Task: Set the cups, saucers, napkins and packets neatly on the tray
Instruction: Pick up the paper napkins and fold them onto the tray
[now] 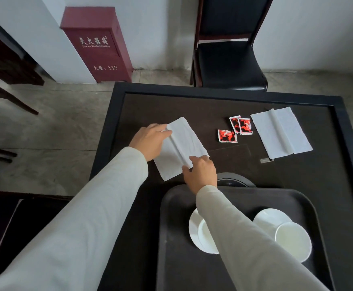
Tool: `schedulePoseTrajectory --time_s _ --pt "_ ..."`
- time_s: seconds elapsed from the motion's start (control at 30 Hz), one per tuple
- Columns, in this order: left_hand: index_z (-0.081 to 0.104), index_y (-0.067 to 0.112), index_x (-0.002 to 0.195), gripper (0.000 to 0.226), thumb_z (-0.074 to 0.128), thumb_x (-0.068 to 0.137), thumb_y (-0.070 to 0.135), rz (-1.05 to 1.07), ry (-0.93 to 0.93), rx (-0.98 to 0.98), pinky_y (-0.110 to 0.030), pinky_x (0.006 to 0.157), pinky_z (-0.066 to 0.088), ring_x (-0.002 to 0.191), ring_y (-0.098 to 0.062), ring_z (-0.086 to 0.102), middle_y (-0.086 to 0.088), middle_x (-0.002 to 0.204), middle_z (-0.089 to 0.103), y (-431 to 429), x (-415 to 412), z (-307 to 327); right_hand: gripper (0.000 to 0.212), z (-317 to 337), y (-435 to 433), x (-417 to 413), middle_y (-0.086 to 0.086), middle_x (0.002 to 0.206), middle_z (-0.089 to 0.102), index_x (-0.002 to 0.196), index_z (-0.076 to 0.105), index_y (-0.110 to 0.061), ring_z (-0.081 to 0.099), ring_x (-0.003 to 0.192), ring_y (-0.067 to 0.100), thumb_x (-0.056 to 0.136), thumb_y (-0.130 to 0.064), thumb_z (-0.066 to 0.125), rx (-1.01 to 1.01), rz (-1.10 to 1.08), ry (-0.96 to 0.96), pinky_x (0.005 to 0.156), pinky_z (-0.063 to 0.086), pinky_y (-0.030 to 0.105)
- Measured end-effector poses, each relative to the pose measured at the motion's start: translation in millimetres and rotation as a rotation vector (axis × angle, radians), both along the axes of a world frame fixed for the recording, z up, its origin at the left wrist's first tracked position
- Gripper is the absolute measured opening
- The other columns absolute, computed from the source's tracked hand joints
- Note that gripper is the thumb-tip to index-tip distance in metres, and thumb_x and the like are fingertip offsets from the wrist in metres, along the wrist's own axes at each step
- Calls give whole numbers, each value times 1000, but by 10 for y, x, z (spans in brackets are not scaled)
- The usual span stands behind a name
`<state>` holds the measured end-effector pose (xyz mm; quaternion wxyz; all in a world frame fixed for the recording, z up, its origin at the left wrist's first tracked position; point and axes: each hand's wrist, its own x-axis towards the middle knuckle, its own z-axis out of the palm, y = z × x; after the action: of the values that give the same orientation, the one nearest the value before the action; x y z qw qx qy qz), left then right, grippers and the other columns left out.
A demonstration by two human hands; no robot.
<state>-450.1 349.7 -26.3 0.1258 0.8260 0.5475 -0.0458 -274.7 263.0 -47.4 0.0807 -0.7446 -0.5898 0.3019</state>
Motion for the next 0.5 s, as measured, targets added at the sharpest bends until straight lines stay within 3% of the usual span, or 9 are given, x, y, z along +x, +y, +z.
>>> schedulePoseTrajectory --time_s 0.3,0.5 --pt "46 24 150 65 60 93 -5 -184 127 49 -47 117 35 156 -29 16 -8 172 9 493 -31 -357 37 -212 183 -135 7 124 59 122 70 -12 56 116 27 92 -34 68 39 -123 42 88 52 37" --pt "51 24 145 56 61 95 0 -259 173 55 -47 115 36 155 -28 17 -7 171 12 684 -41 -441 26 -341 267 -127 4 119 58 99 77 -9 53 112 26 94 -32 67 51 -118 -29 89 45 30"
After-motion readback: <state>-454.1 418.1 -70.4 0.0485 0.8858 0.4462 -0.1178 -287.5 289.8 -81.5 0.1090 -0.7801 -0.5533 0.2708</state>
